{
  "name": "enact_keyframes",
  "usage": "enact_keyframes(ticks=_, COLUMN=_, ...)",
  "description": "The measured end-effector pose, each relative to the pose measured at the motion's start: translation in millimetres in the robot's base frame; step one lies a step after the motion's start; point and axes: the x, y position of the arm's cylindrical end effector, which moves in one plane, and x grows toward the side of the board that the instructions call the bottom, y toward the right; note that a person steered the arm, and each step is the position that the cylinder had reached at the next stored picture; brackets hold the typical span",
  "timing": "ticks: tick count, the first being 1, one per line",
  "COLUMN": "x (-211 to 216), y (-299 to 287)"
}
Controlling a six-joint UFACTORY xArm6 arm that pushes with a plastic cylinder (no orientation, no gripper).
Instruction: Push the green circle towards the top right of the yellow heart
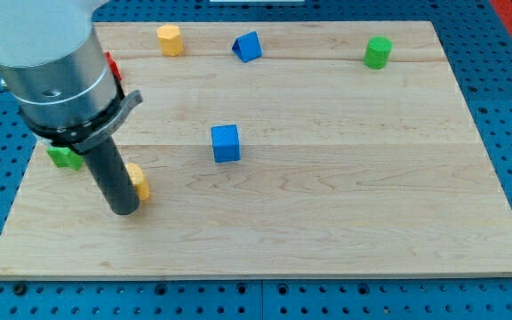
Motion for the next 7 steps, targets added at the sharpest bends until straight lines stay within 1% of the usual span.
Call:
enact_keyframes(ticks=1, x=-7, y=6)
enact_keyframes(ticks=2, x=-26, y=2)
enact_keyframes(ticks=3, x=-33, y=-11)
enact_keyframes(ticks=4, x=-16, y=35)
enact_keyframes(ticks=5, x=-17, y=82)
enact_keyframes(ticks=6, x=-28, y=82)
enact_keyframes(ticks=7, x=-47, y=106)
